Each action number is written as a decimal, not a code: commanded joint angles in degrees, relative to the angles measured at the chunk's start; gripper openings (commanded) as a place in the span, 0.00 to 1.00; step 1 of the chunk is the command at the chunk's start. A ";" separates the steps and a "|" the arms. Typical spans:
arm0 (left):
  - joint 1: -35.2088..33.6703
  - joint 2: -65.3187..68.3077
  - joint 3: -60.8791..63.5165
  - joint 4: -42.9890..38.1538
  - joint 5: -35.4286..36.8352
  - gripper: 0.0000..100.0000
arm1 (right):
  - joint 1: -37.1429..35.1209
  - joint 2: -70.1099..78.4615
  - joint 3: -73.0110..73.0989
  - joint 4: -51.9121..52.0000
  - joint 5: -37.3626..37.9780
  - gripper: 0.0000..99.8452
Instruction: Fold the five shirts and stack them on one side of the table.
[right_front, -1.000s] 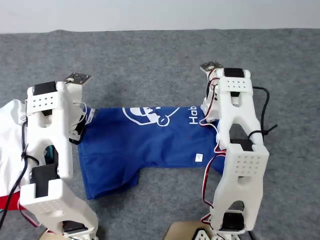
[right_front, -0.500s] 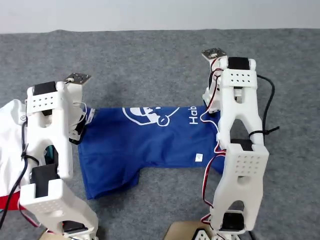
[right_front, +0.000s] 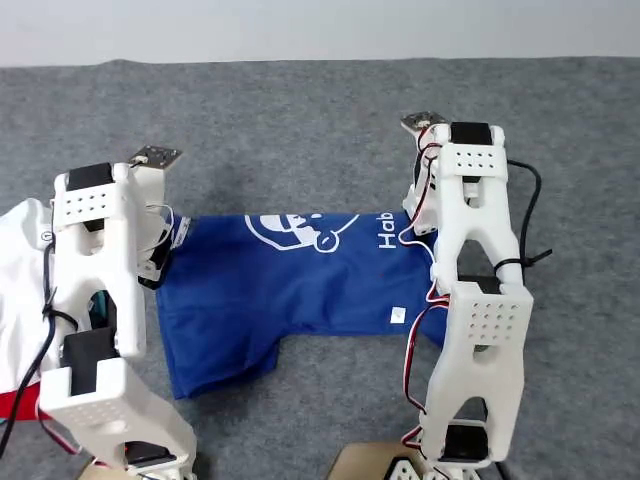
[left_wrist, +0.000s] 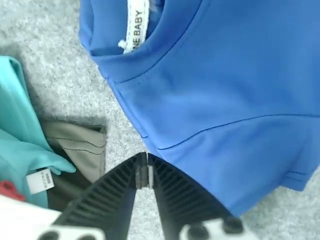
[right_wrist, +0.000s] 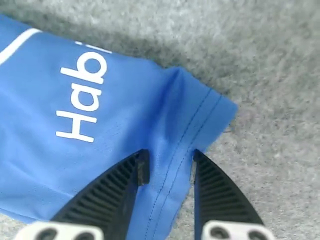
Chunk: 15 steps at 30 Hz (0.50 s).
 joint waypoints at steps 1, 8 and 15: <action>0.09 -2.73 -0.04 -0.70 -0.09 0.01 | 1.71 -2.15 -4.04 0.04 0.62 0.14; 1.14 -2.73 -0.04 -1.49 -0.09 0.01 | 2.42 0.13 -3.96 -0.31 0.70 0.14; 6.15 -2.73 0.04 -1.49 -0.09 0.01 | 0.75 0.84 -4.04 -0.22 0.70 0.14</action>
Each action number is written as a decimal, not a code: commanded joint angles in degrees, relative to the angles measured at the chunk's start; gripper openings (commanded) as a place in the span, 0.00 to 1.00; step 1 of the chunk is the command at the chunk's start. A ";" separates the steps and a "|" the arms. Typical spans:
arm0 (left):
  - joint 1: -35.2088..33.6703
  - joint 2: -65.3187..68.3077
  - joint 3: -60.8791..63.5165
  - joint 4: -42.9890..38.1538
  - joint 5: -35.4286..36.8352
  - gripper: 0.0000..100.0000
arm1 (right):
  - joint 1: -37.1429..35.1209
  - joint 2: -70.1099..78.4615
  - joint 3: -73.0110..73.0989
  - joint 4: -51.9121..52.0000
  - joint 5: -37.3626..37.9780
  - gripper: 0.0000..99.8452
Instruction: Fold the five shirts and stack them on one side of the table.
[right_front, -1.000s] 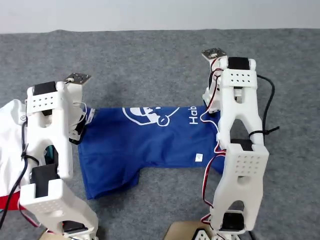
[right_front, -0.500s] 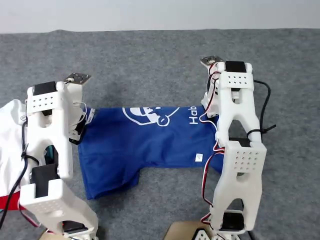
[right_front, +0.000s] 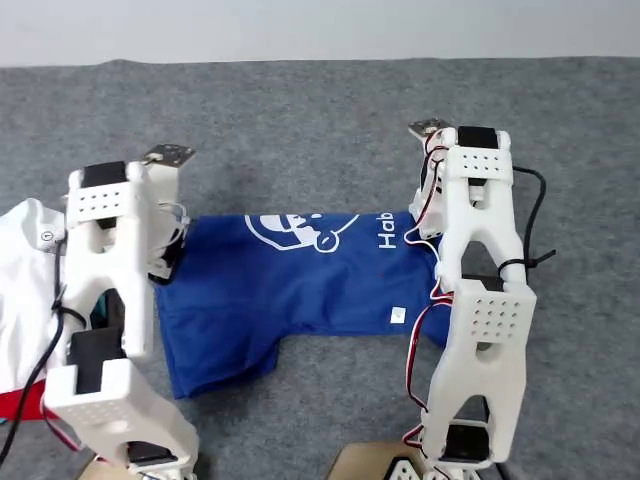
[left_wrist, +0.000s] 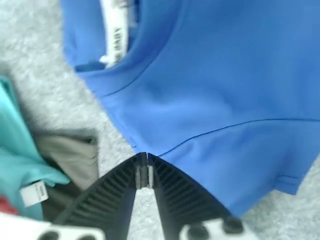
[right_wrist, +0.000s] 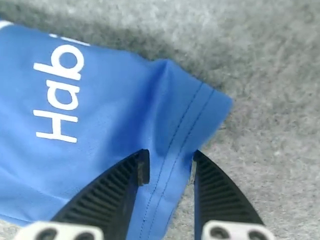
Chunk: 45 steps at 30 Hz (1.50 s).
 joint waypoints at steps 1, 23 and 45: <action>2.64 -2.73 0.04 -0.70 -0.26 0.01 | -1.10 -1.01 -4.04 -0.31 0.62 0.14; 2.55 -2.73 0.04 -0.70 -0.26 0.01 | -1.27 0.22 -10.64 -2.51 5.10 0.01; 2.73 -2.73 0.04 -2.29 -0.26 0.01 | 0.48 -0.57 -15.03 6.64 7.38 0.26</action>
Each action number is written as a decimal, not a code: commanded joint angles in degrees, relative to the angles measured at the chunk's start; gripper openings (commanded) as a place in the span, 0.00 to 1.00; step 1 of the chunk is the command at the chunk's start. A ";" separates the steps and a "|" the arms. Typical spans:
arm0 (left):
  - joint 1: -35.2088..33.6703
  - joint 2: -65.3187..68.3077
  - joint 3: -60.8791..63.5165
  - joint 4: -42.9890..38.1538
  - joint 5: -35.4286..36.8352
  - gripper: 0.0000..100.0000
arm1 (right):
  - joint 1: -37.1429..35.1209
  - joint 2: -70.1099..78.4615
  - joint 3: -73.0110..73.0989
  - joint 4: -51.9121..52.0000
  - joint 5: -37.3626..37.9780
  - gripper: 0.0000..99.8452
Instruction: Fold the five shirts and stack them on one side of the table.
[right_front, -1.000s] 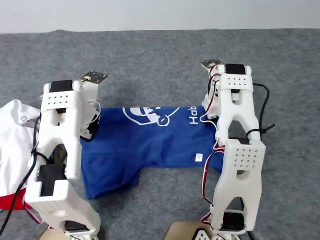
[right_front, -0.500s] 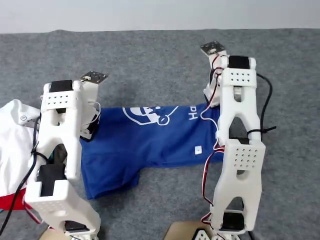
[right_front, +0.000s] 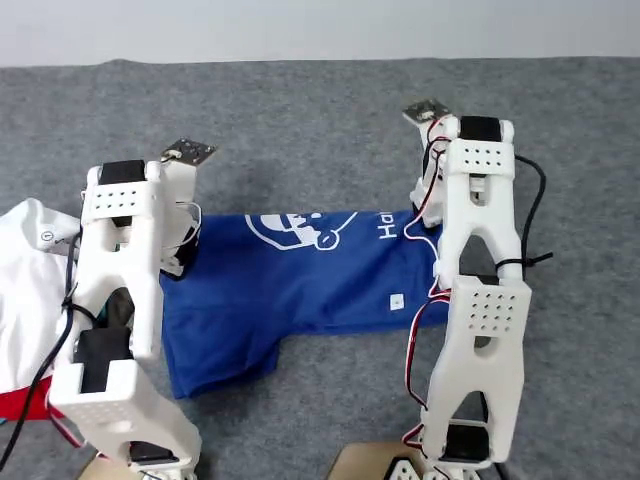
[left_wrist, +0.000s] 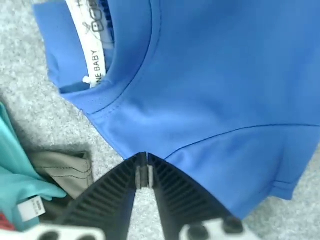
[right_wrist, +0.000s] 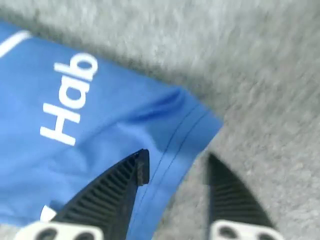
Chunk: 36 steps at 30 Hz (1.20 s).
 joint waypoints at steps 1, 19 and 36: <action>0.26 -2.73 0.04 -0.88 -0.09 0.01 | 0.22 -6.37 -2.73 2.68 1.49 0.25; -0.09 -7.65 -0.31 2.37 0.44 0.01 | 0.57 -38.55 38.95 2.42 1.85 0.01; -7.74 -24.53 7.43 2.99 1.85 0.01 | 6.20 -43.38 73.23 -23.25 7.74 0.01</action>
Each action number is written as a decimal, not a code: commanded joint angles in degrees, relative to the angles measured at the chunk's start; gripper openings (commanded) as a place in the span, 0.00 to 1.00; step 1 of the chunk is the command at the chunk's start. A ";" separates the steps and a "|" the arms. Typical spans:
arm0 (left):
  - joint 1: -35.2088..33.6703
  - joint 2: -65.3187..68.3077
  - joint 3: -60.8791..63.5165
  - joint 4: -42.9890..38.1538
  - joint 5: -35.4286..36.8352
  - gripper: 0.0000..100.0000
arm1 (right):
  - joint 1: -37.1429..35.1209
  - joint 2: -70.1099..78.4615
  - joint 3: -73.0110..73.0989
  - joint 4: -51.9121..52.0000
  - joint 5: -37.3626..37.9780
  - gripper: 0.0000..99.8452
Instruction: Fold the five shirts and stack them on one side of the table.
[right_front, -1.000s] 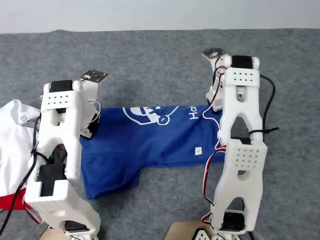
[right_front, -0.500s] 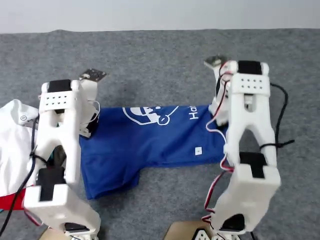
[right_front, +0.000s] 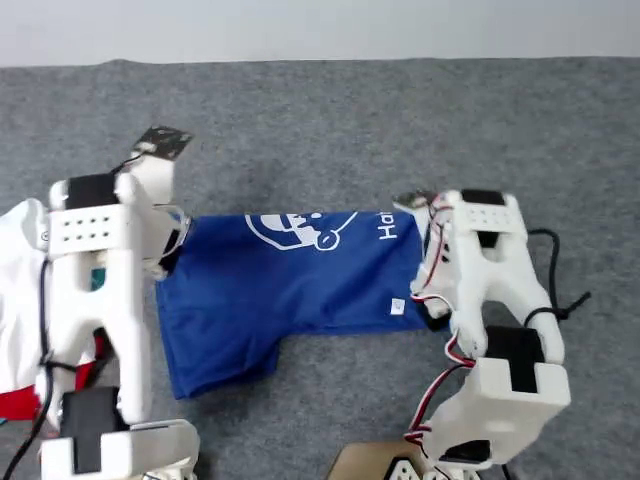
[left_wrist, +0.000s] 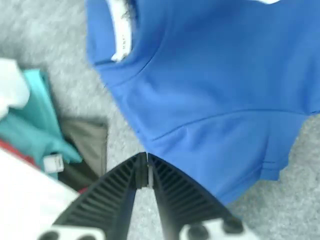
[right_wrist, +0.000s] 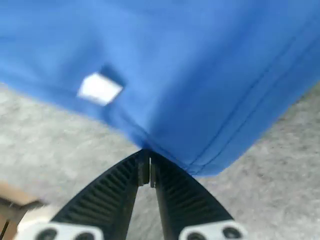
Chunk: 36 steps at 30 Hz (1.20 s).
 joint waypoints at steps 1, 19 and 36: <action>-4.92 -5.19 0.22 0.62 -0.53 0.01 | 4.53 -2.95 1.67 -4.88 2.46 0.01; -8.09 -12.22 0.31 4.84 -5.36 0.01 | -0.04 -8.22 -9.23 -1.80 2.02 0.01; -7.82 -12.40 0.31 5.89 -5.01 0.01 | 6.20 6.55 -22.33 3.56 0.97 0.01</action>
